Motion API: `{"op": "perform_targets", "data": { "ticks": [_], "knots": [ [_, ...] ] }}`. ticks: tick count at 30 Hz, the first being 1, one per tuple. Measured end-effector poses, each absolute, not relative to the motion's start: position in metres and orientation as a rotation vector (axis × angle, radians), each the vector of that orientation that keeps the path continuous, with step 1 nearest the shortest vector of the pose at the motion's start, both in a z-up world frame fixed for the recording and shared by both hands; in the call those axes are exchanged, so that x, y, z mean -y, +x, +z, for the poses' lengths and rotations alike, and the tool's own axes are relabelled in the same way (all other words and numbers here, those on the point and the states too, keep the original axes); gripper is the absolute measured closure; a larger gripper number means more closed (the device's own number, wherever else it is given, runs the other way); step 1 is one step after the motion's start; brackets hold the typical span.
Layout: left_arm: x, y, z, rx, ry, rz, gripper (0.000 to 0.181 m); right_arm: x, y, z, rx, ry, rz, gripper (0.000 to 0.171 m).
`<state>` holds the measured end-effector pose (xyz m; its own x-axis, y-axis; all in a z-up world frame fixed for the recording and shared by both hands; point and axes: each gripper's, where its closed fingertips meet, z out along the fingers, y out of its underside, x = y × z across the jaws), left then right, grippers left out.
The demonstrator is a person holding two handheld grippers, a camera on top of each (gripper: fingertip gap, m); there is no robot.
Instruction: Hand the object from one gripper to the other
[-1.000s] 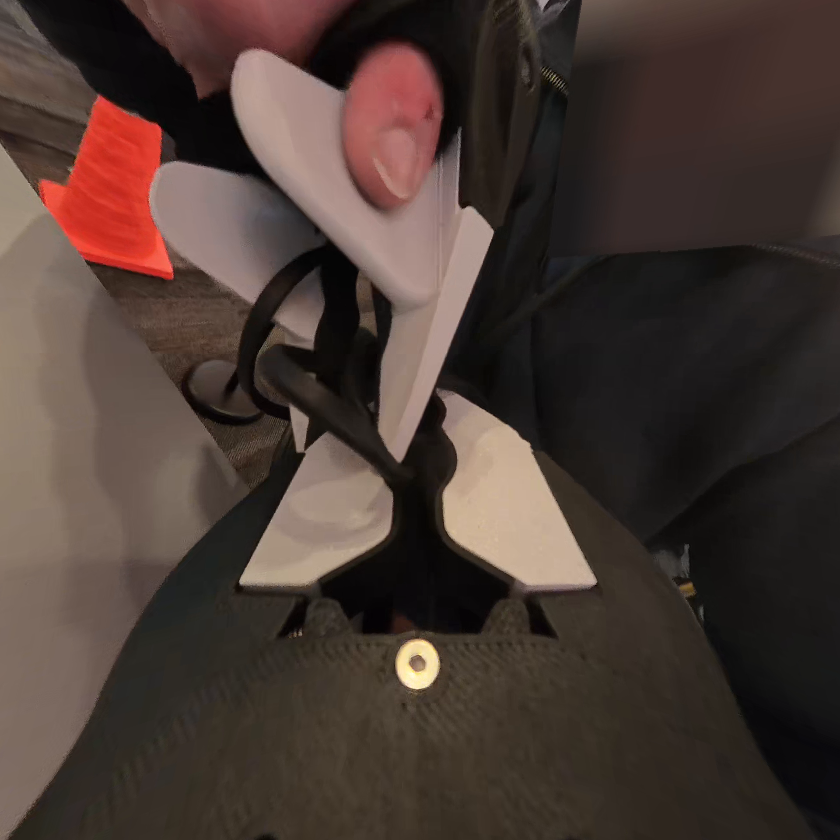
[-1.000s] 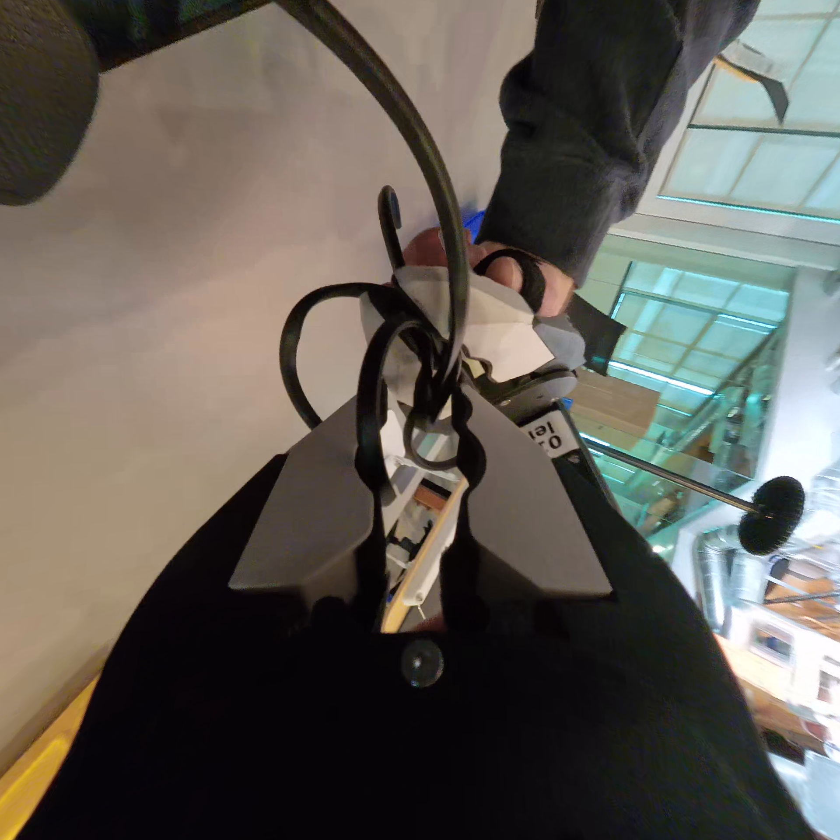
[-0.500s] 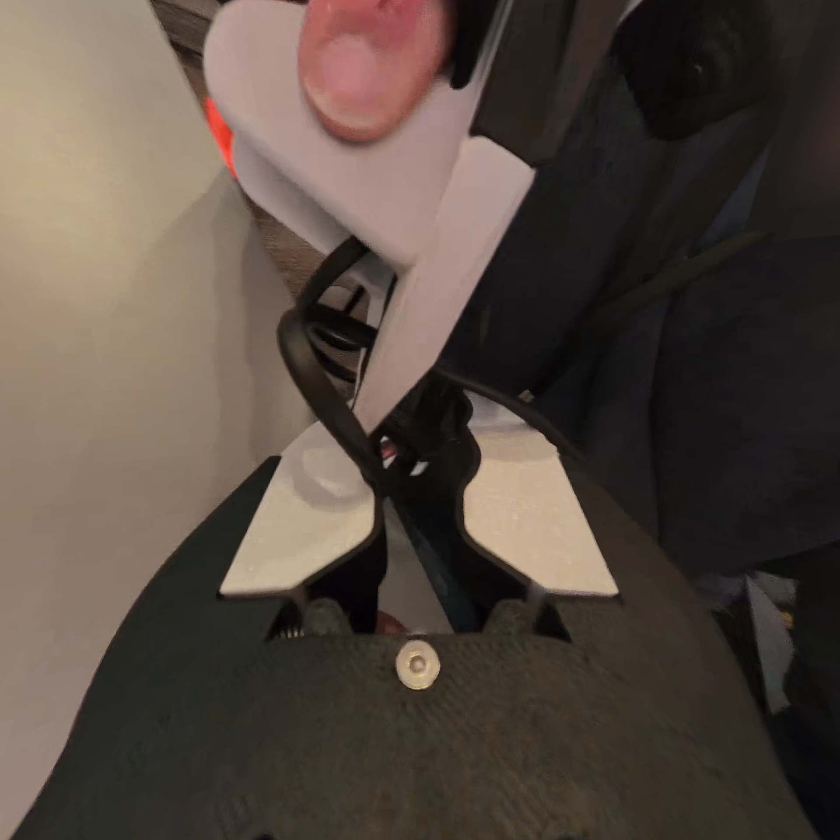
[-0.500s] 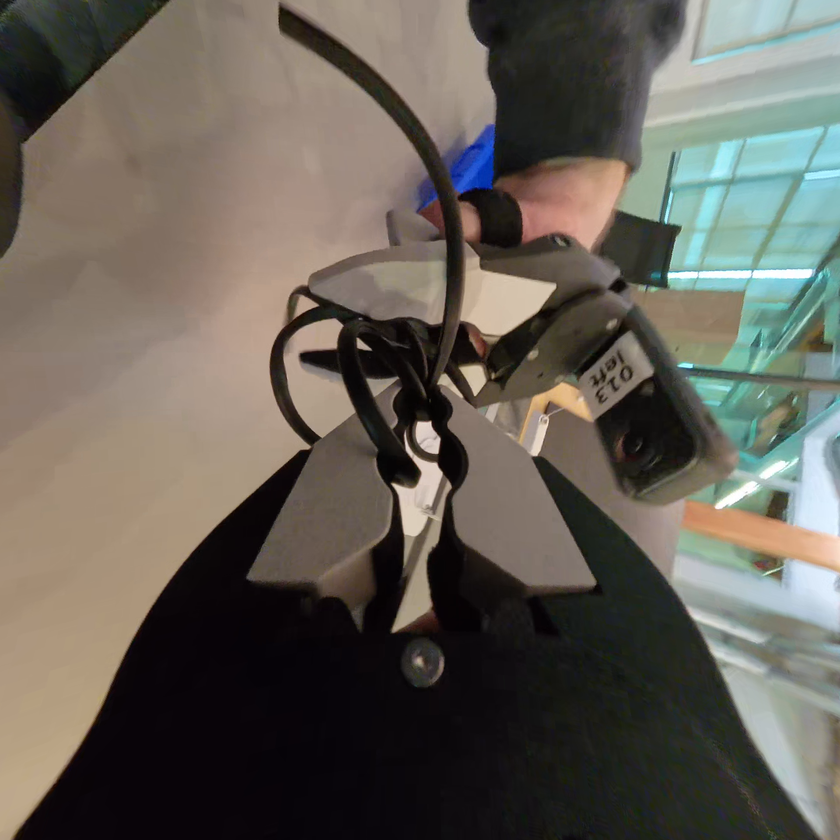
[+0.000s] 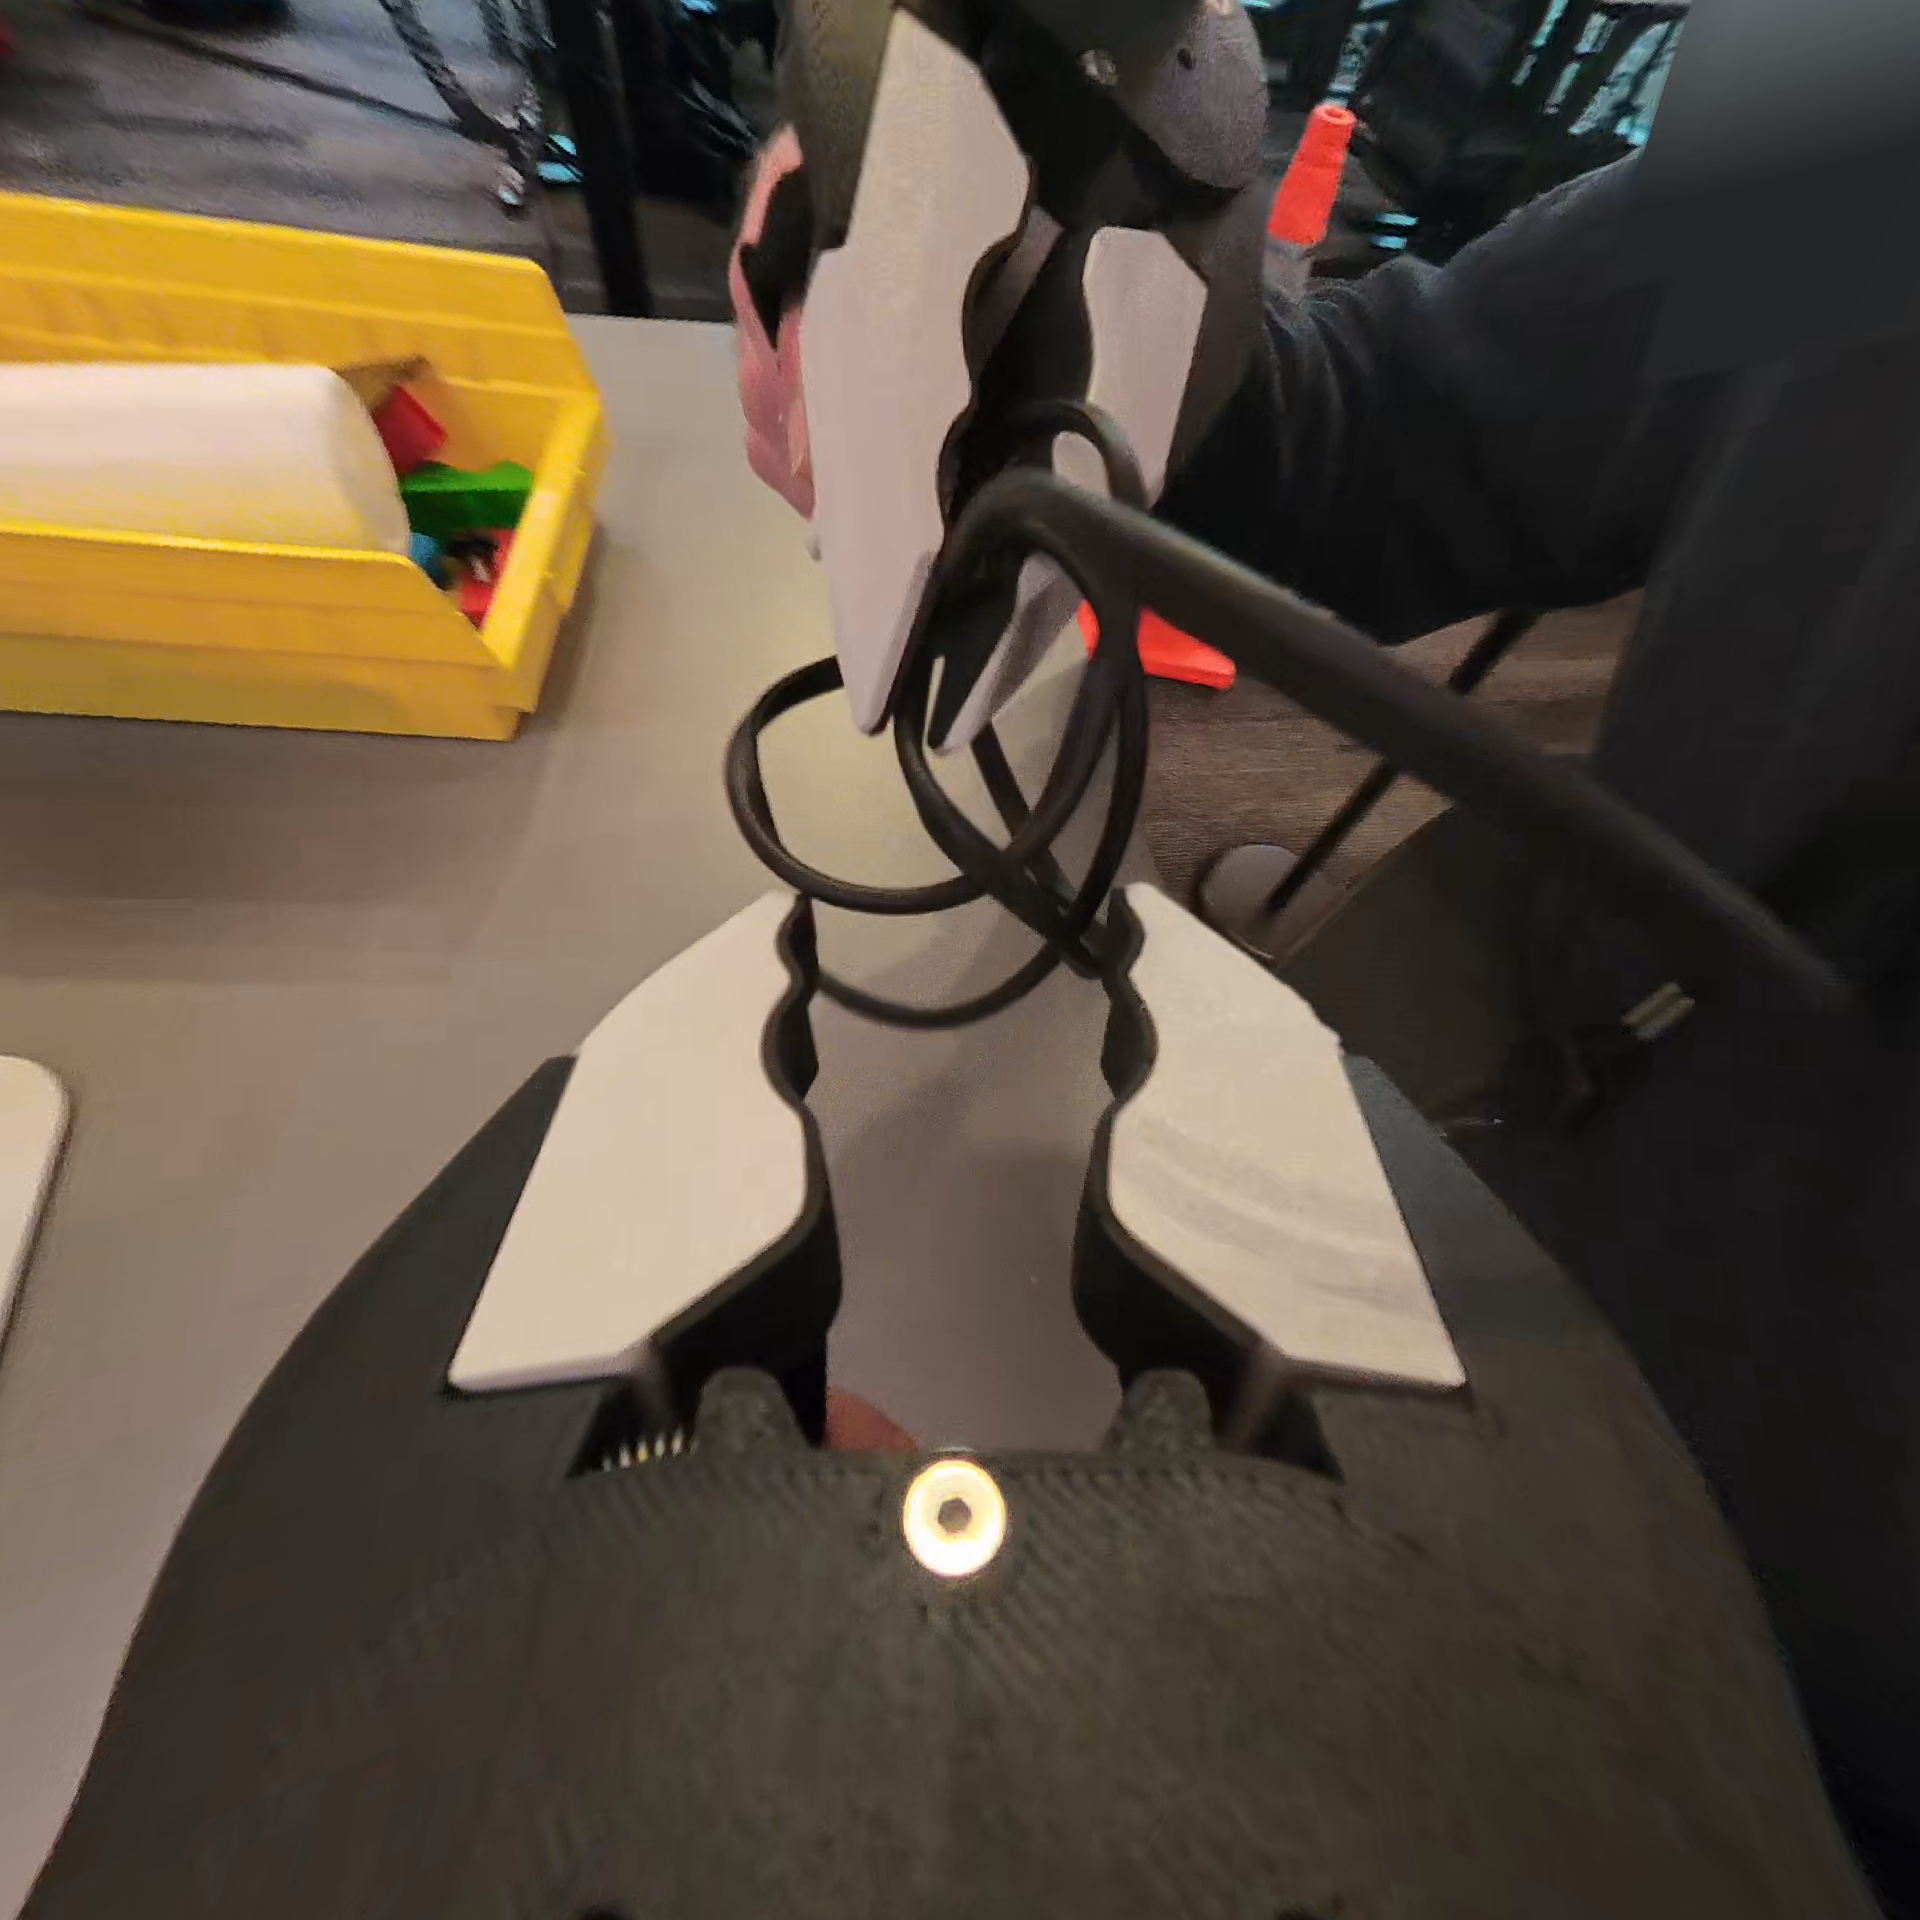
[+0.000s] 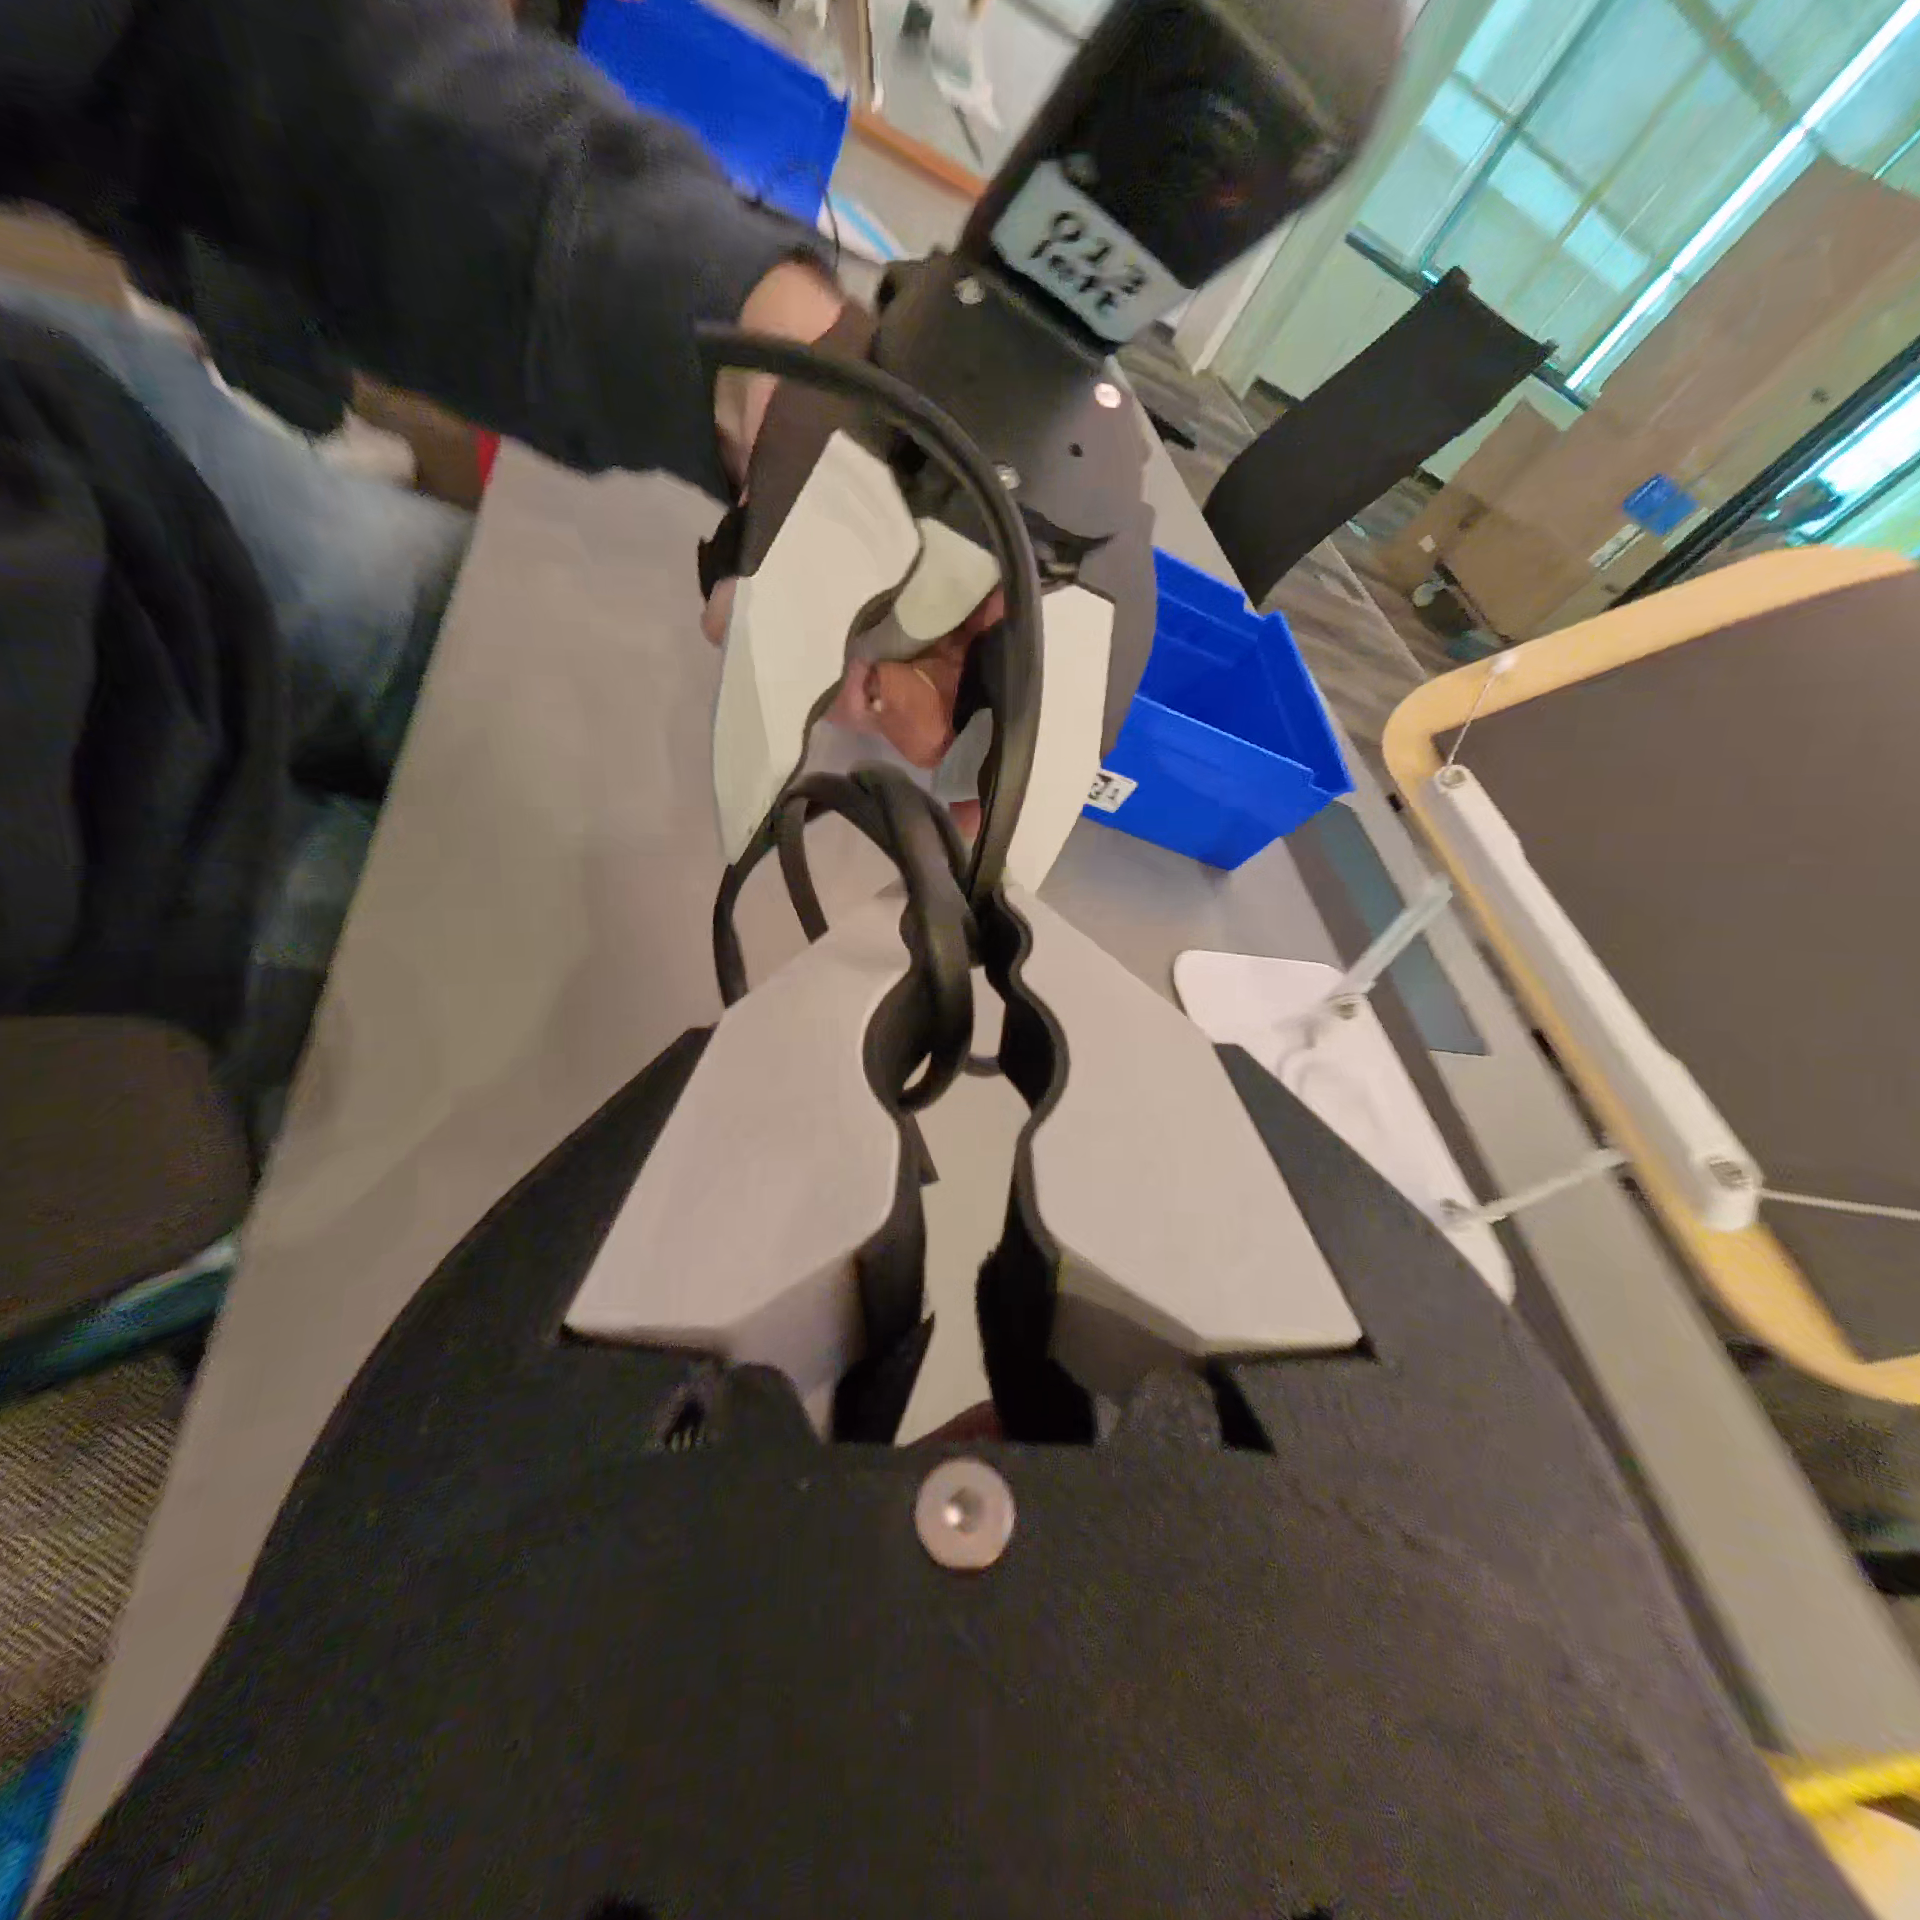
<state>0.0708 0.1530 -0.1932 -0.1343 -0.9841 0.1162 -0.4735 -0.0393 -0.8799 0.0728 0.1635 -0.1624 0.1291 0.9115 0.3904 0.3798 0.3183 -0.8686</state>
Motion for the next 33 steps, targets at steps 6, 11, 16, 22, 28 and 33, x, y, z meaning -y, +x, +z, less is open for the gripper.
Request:
{"op": "perform_targets", "data": {
  "ticks": [6,11,16,22,28,33],
  "knots": [
    [-0.167,0.061,-0.182,-1.524,-1.396,-0.831,0.124,-0.168,0.069,-0.167,1.322,-1.39,0.876,0.168],
    [-0.178,0.046,-0.165,-1.365,-1.316,-0.568,0.114,-0.179,0.068,-0.174,1.236,-1.51,0.987,0.169],
    [-0.172,0.026,-0.128,-1.252,-1.152,-0.135,0.102,-0.194,0.068,-0.195,1.183,-1.655,1.004,0.169],
    [-0.155,0.07,-0.136,-1.524,-1.11,0.155,0.091,-0.193,0.051,-0.218,1.237,-1.754,0.955,0.169],
    [-0.196,0.061,-0.208,-1.797,-1.465,0.241,0.102,-0.182,0.04,-0.209,1.311,-1.707,0.876,0.169],
    [-0.201,0.056,-0.218,-1.769,-1.512,0.209,0.151,-0.182,0.044,-0.207,1.344,-1.706,0.813,0.169]
  ]
}}
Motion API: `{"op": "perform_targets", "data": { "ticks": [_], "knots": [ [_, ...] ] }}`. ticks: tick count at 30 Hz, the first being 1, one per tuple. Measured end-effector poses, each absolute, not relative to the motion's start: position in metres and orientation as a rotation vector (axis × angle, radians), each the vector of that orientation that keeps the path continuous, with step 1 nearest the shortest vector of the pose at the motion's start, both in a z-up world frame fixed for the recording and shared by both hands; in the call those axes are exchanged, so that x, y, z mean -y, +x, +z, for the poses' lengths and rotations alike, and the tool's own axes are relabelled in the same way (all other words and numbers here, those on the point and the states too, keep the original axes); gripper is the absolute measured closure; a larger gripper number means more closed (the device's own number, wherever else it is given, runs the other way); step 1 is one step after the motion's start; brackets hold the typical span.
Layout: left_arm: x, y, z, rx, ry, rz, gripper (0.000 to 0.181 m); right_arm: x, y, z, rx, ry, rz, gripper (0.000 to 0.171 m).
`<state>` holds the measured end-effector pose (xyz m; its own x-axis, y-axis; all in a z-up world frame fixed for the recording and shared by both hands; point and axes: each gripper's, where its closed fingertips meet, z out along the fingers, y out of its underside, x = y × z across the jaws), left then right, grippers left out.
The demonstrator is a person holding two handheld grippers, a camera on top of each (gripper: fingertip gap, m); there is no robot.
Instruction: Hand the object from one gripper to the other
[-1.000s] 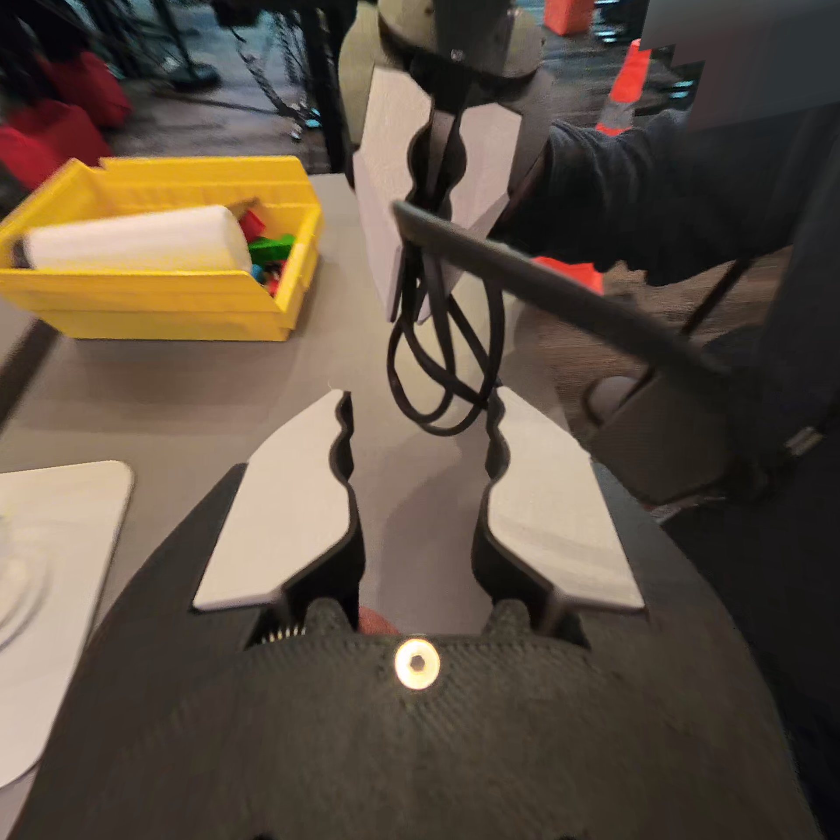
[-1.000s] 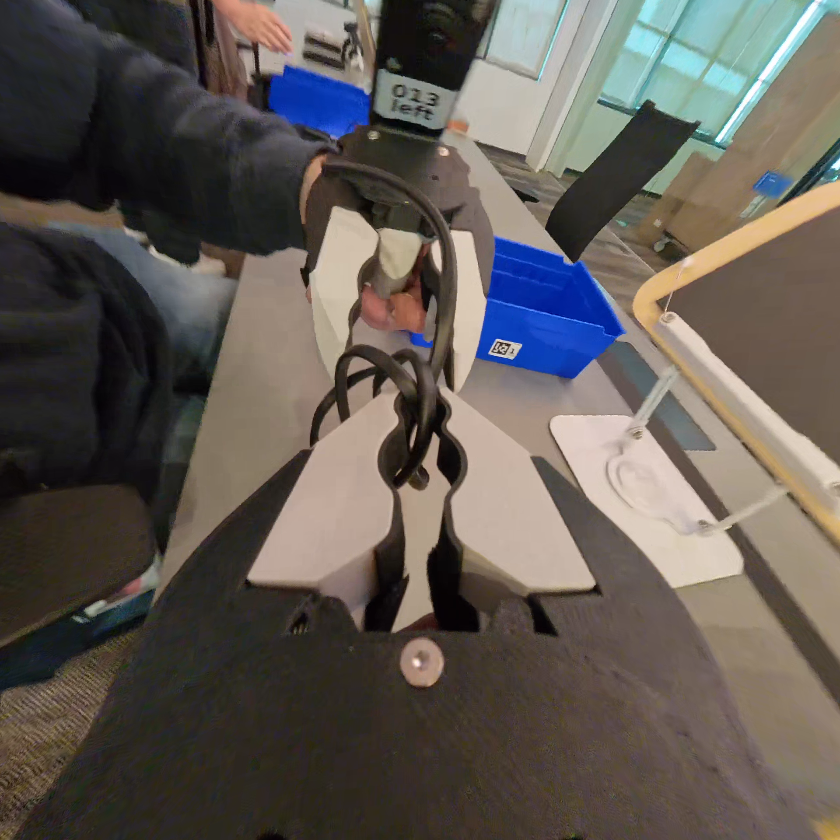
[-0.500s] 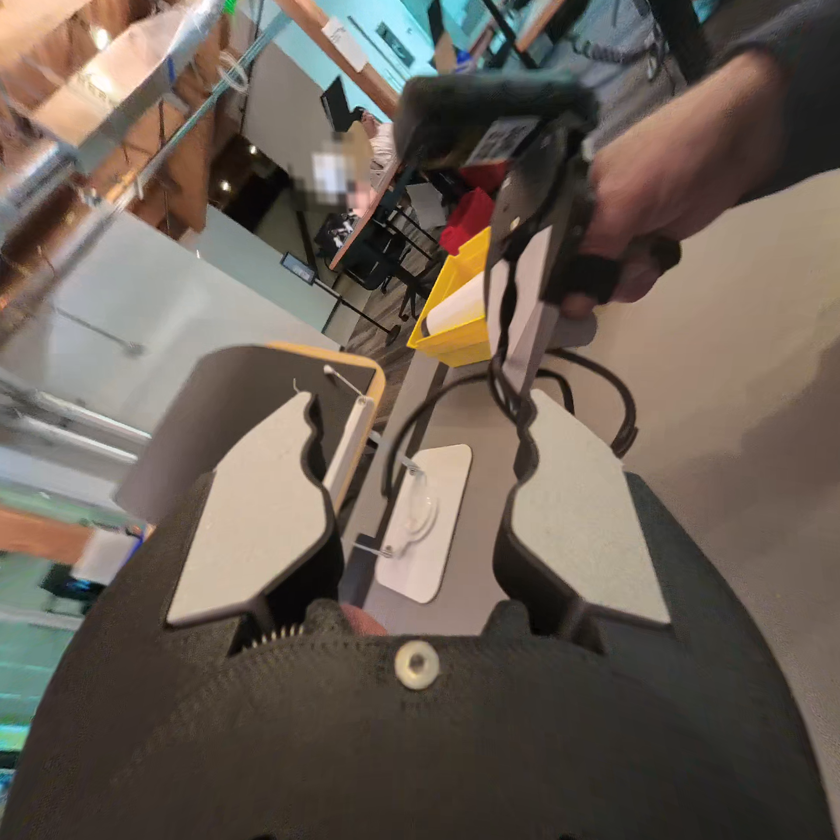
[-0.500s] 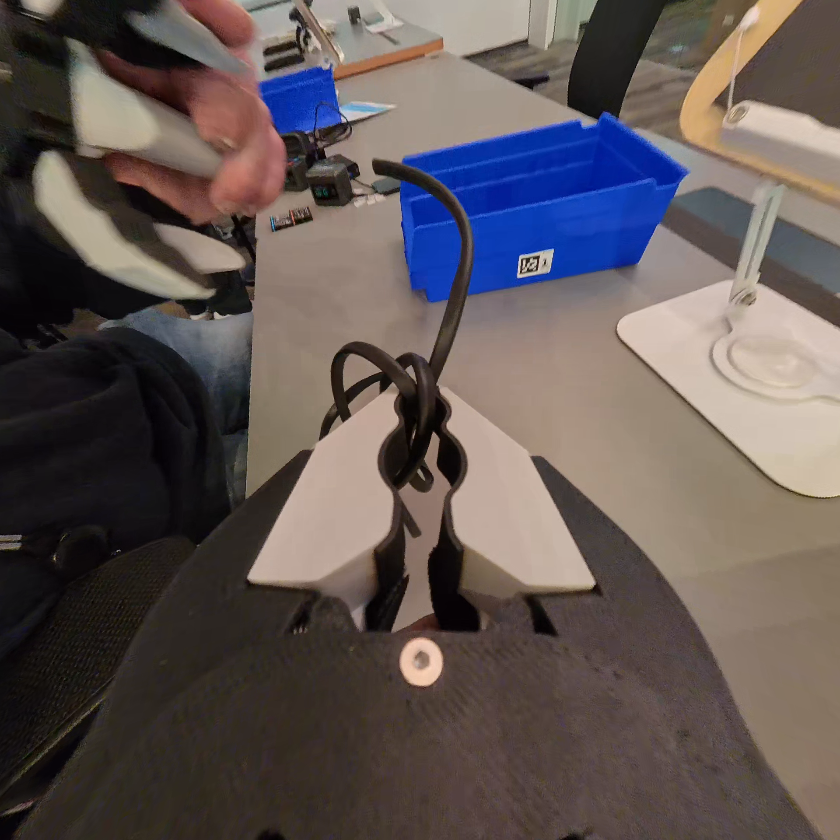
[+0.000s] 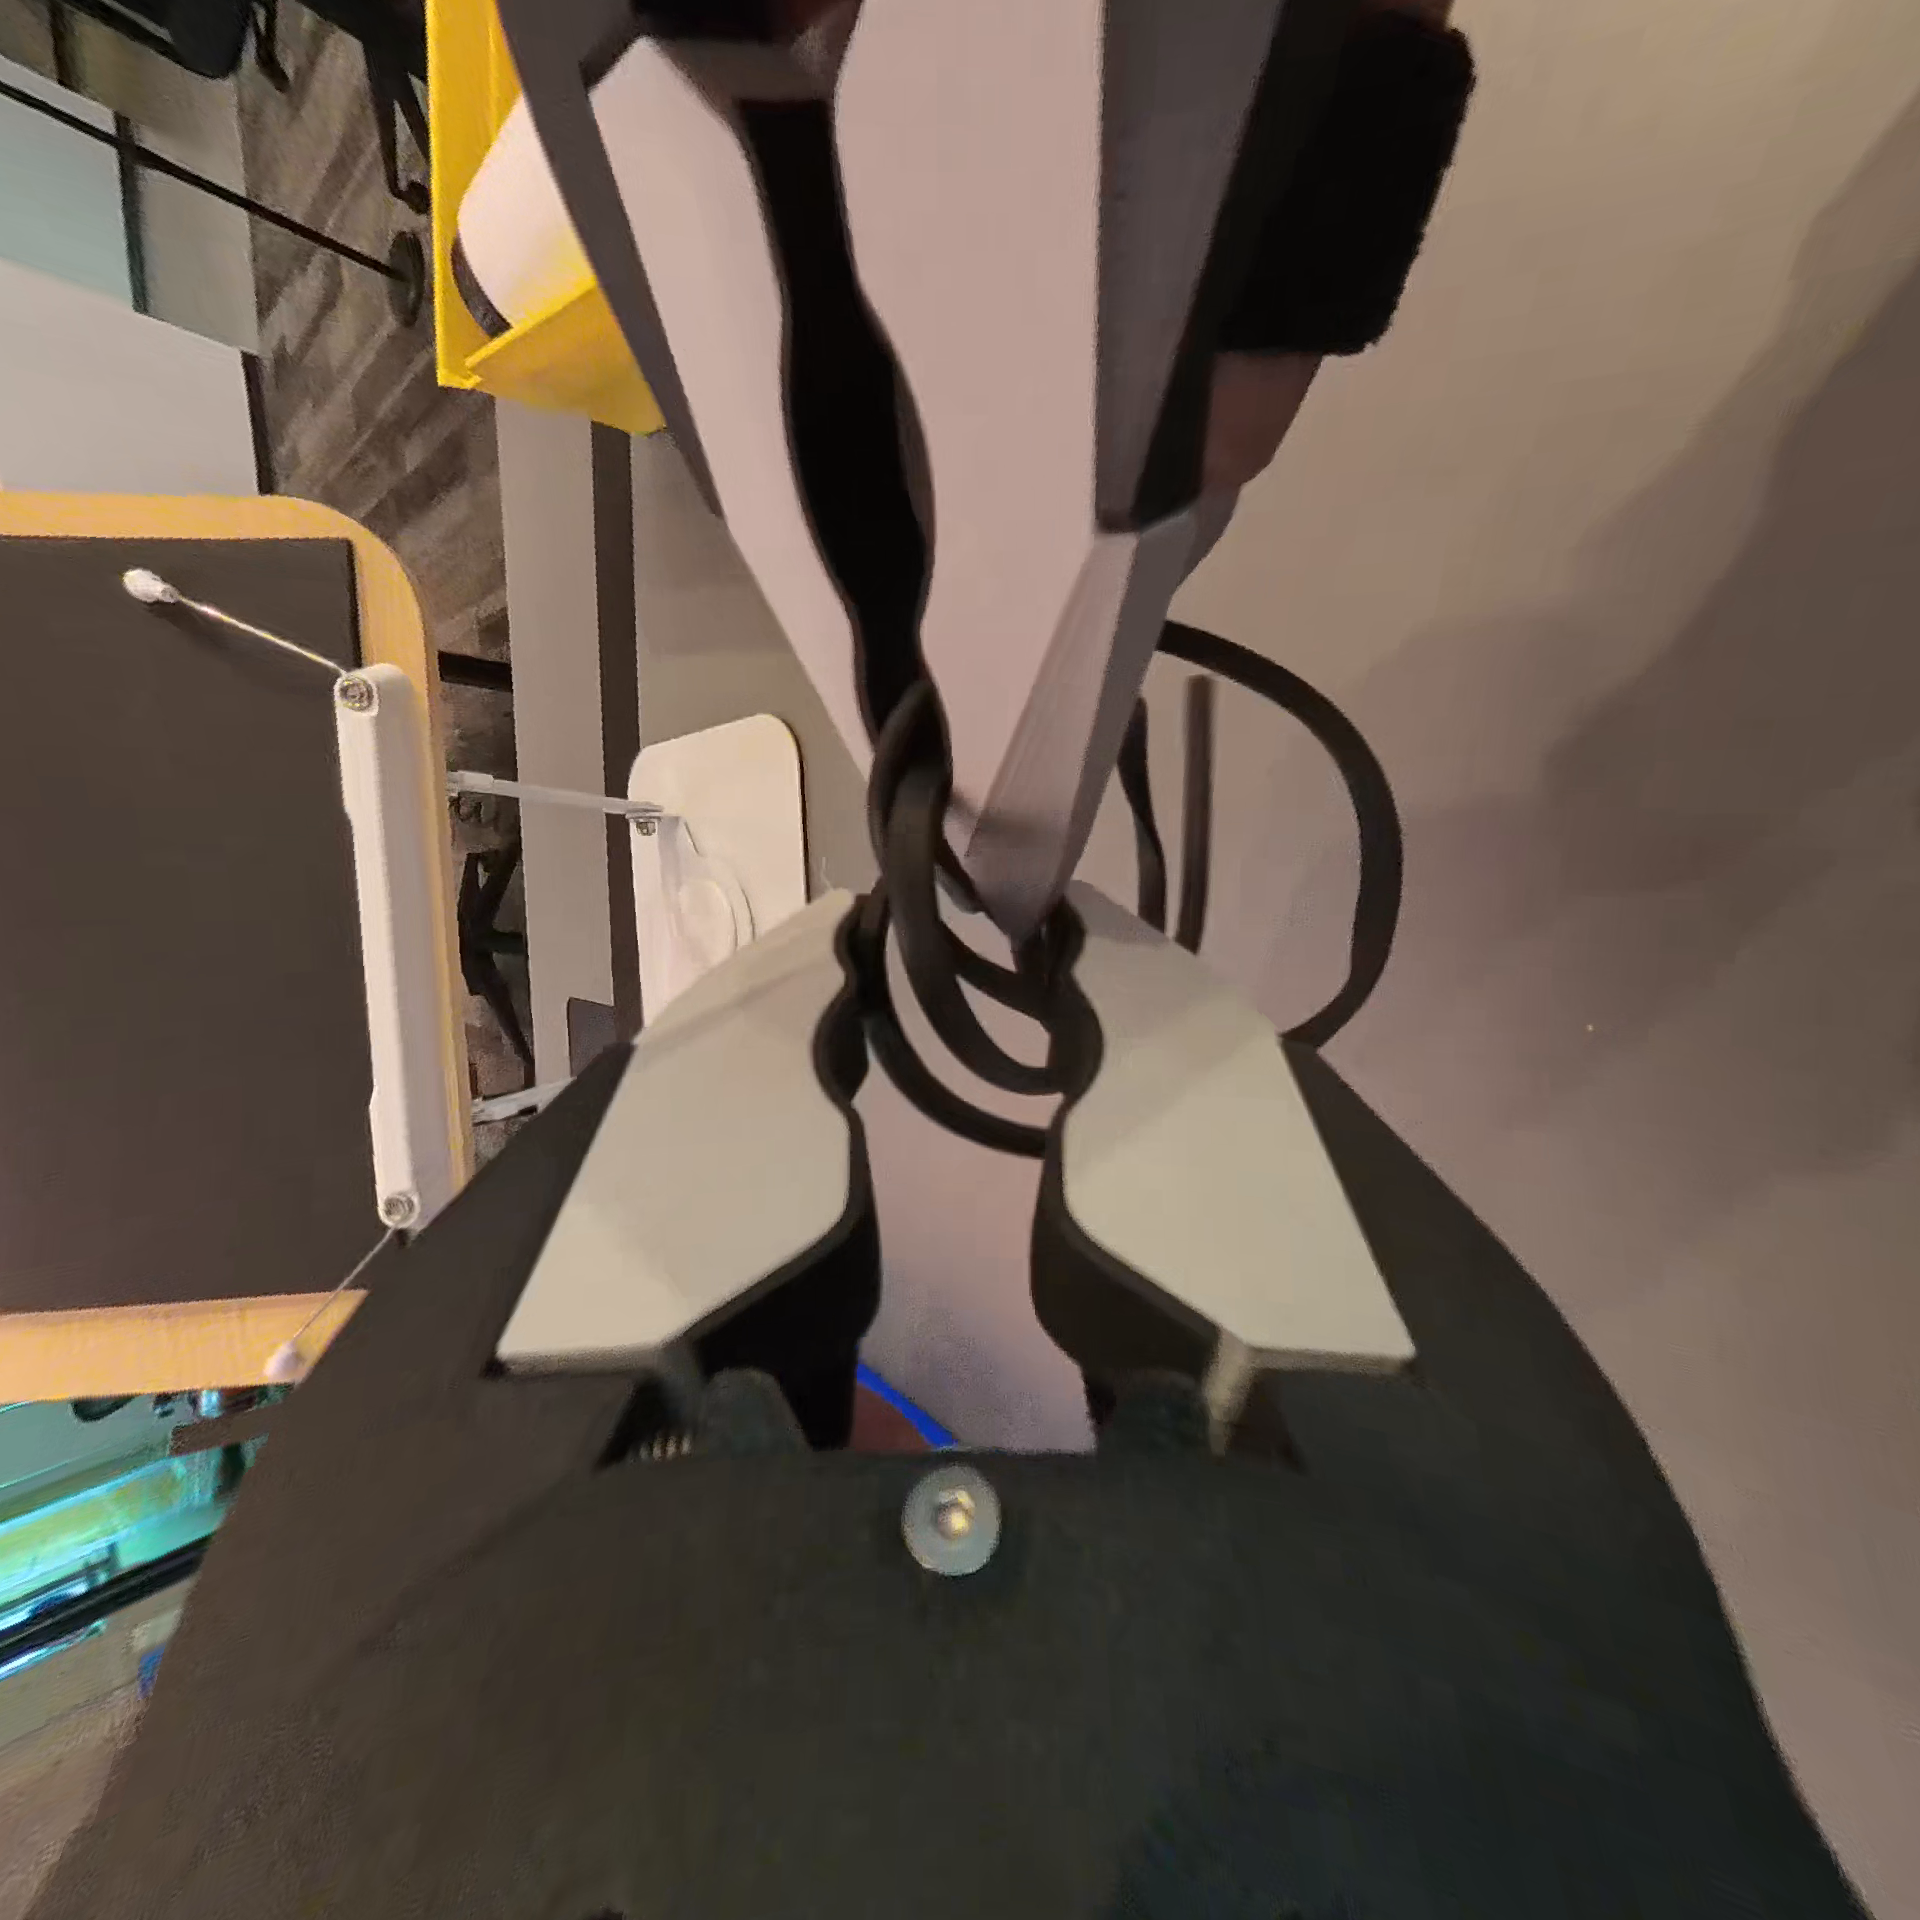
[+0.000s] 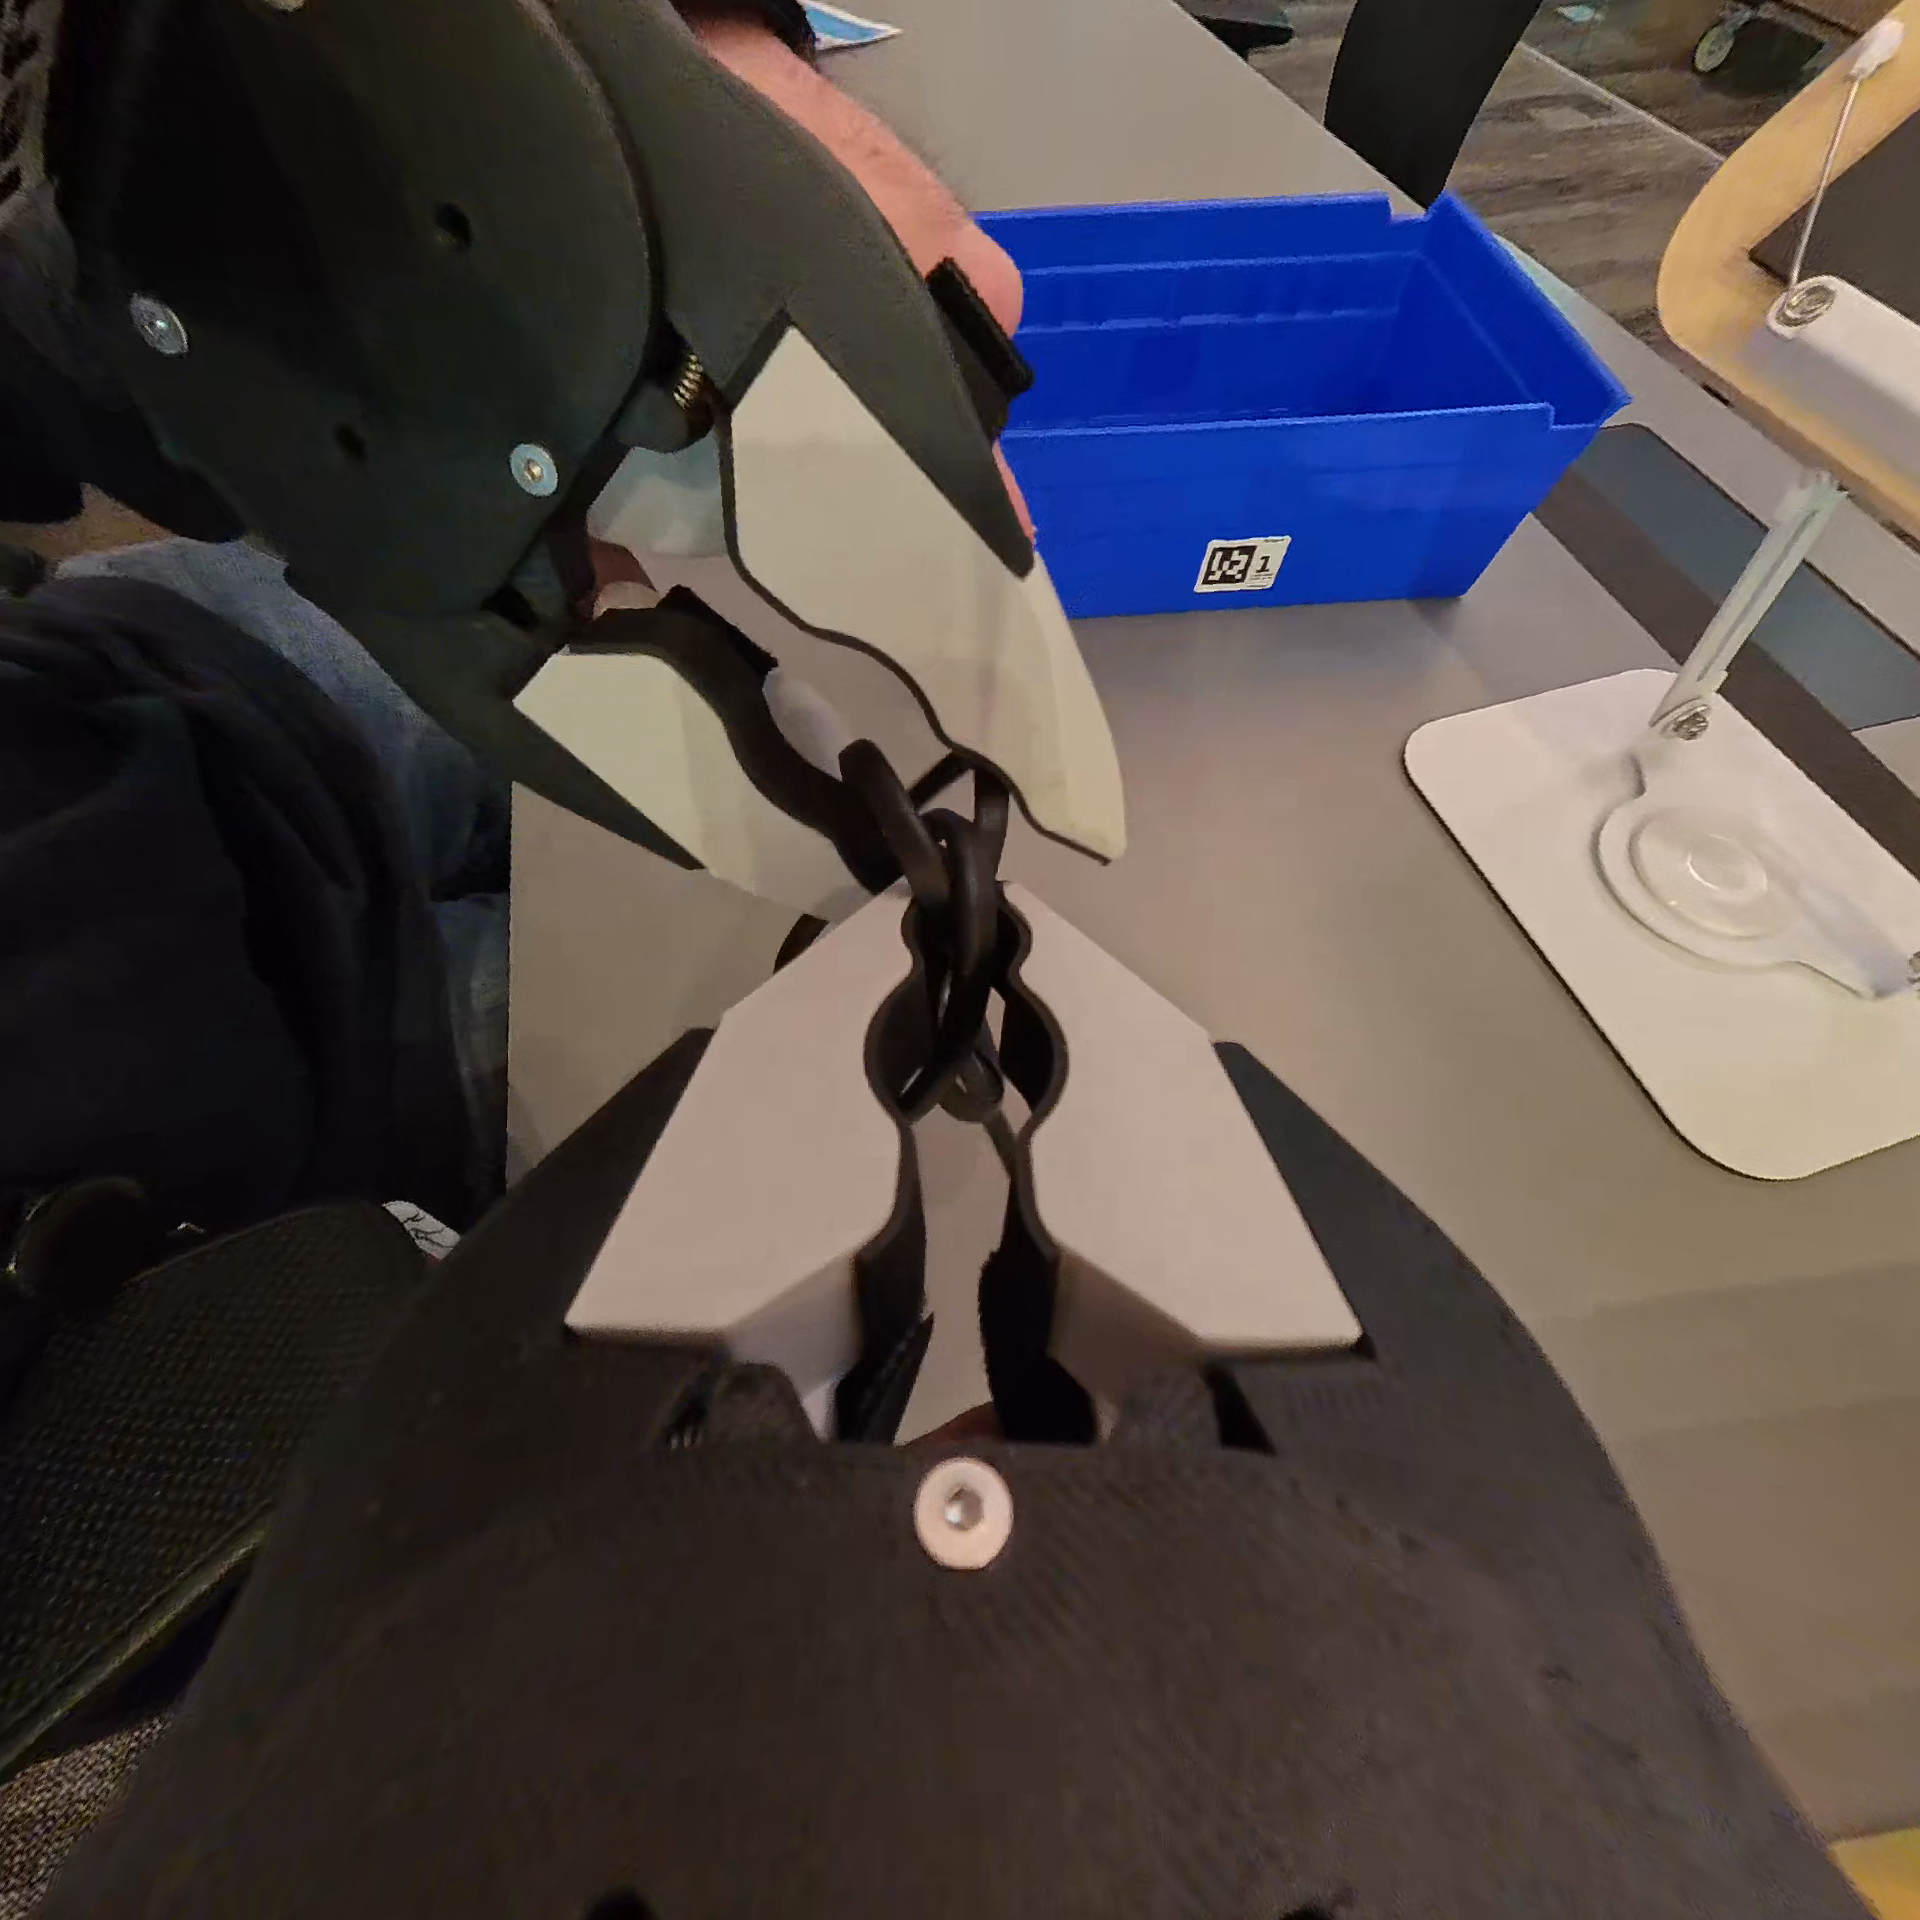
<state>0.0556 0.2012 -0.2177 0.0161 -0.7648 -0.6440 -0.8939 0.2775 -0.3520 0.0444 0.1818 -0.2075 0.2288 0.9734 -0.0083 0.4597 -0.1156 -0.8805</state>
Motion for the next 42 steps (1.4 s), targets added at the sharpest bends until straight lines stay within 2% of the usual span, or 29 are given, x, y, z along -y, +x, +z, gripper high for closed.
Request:
{"op": "perform_targets", "data": {
  "ticks": [5,9,12,16,21,26,30,37,38,39,42],
  "knots": [
    [-0.204,0.055,-0.222,-1.752,-1.482,0.21,0.175,-0.188,0.049,-0.204,1.348,-1.709,0.771,0.168],
    [-0.203,0.055,-0.224,-1.721,-1.504,0.119,0.177,-0.187,0.047,-0.203,1.394,-1.707,0.718,0.167],
    [-0.21,0.041,-0.226,-1.686,-1.57,0.11,0.177,-0.185,0.052,-0.197,1.434,-1.689,0.711,0.159],
    [-0.219,0.021,-0.225,-1.516,-1.682,-0.069,0.179,-0.189,0.066,-0.17,1.374,-1.609,0.641,0.14],
    [-0.21,0.017,-0.196,-1.205,-1.738,-0.697,0.179,-0.2,0.085,-0.178,1.369,-1.486,0.484,0.144],
    [-0.196,0.017,-0.172,-1.126,-1.713,-1.03,0.178,-0.201,0.074,-0.203,1.481,-1.275,0.28,0.153],
    [-0.193,0.017,-0.16,-1.092,-1.691,-1.151,0.178,-0.185,0.051,-0.2,1.5,-1.173,0.425,0.154],
    [-0.19,0.013,-0.156,-0.997,-1.661,-1.223,0.178,-0.155,0.015,-0.158,1.379,-0.991,0.581,0.153],
    [-0.189,0.012,-0.154,-0.972,-1.652,-1.242,0.178,-0.154,0.011,-0.154,1.367,-0.981,0.587,0.158],
    [-0.189,0.011,-0.152,-0.948,-1.643,-1.261,0.178,-0.152,0.007,-0.15,1.358,-0.964,0.593,0.171],
    [-0.186,0.006,-0.149,-0.899,-1.62,-1.299,0.178,-0.143,-0.003,-0.139,1.349,-0.927,0.642,0.171]
  ]
}}
